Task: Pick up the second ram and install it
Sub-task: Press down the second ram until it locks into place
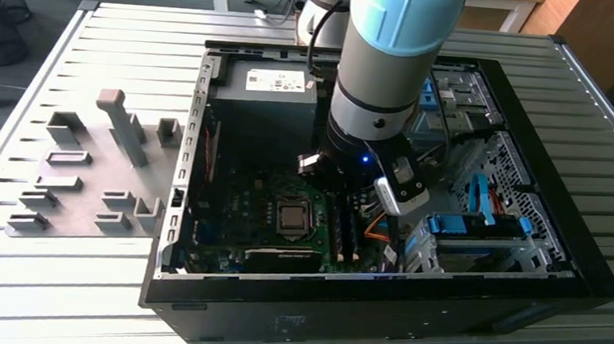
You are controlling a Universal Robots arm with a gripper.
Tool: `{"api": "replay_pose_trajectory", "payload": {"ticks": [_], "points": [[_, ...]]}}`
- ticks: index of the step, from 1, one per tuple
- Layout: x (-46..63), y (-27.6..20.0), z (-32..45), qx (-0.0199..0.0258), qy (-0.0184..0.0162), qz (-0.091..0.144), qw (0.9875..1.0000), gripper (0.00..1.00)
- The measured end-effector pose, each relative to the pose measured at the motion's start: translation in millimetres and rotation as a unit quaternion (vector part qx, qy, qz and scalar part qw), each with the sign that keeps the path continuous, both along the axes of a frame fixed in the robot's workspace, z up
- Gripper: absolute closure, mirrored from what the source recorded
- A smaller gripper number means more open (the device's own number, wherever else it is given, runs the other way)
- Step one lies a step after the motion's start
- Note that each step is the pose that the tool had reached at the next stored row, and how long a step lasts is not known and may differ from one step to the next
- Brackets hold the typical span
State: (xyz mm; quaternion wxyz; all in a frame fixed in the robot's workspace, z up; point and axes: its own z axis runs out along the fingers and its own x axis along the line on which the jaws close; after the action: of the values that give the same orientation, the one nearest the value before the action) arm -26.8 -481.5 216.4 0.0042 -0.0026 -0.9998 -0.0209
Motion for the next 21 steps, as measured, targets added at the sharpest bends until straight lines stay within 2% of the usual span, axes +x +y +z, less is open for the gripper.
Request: {"api": "replay_pose_trajectory", "payload": {"ticks": [3,5,6,7,10,12,21], "points": [[0.1,0.1,-2.8,-0.0009,0.0006,0.000,1.0000,0.89],[0.1,0.3,-1.6,-0.0013,0.0007,0.000,1.0000,0.89],[0.2,0.4,-0.3,0.0001,0.0002,0.000,1.0000,0.89],[0.2,0.6,2.2,0.0017,-0.0003,0.000,1.0000,0.89],[0.0,0.2,16.6,0.0003,0.0002,0.000,1.0000,0.89],[0.0,0.1,22.1,0.0003,0.0002,0.000,1.0000,0.89],[0.0,0.1,22.7,0.0003,0.0003,0.000,1.0000,0.89]]}}
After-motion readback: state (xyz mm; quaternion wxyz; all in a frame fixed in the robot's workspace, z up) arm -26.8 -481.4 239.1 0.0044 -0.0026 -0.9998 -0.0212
